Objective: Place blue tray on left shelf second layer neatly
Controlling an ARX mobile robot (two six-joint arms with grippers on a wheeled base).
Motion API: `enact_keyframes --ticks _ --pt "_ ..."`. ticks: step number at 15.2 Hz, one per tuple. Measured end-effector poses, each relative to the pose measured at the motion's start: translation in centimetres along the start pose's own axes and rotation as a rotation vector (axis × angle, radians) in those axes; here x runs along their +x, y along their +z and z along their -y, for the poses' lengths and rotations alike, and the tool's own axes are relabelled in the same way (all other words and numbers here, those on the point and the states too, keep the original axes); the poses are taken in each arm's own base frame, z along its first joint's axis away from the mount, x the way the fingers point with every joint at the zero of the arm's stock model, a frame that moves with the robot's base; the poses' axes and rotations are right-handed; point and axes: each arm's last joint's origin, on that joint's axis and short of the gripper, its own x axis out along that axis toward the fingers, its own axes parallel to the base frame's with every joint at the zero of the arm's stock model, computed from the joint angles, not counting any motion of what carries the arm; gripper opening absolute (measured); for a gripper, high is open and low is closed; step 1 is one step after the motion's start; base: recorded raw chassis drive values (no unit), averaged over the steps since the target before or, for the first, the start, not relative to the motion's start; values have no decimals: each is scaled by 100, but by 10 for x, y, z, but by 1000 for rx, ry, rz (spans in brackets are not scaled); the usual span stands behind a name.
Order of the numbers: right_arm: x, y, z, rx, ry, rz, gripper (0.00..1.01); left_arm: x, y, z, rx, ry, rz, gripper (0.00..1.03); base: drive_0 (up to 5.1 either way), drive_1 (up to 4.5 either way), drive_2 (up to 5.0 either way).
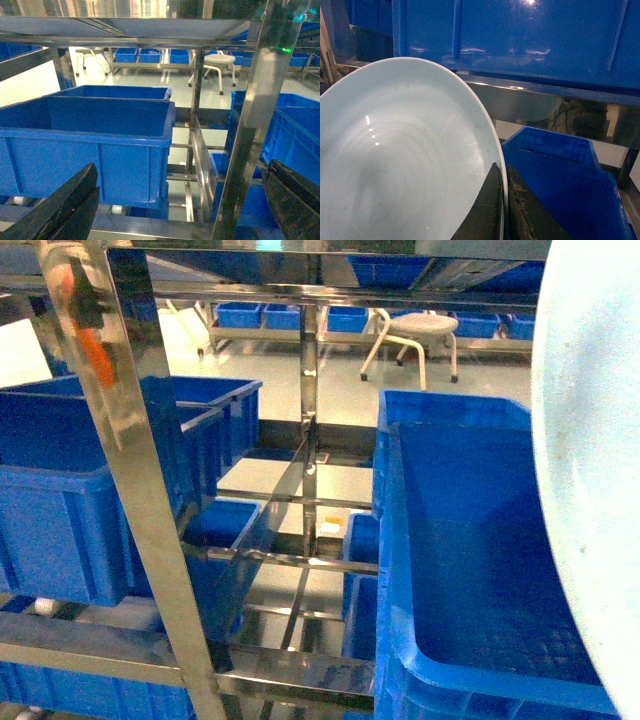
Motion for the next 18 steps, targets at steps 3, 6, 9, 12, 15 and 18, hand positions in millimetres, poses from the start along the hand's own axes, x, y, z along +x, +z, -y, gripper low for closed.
enact_keyframes --ticks 3,6,9,12,15,18 --pt "0 0 -1 0 -11 4 2 0 0 0 0 0 0 98 0 0 0" --pt "0 -1 -1 4 -19 -7 2 0 0 0 0 0 0 98 0 0 0" --pt "3 -4 0 2 -13 -20 2 0 0 0 0 0 0 98 0 0 0" --pt "10 -14 7 0 -10 -45 2 0 0 0 0 0 0 98 0 0 0" --pt "17 -26 15 -15 -11 -67 2 0 0 0 0 0 0 98 0 0 0" --pt "30 -35 29 -33 -9 -78 2 0 0 0 0 0 0 98 0 0 0"
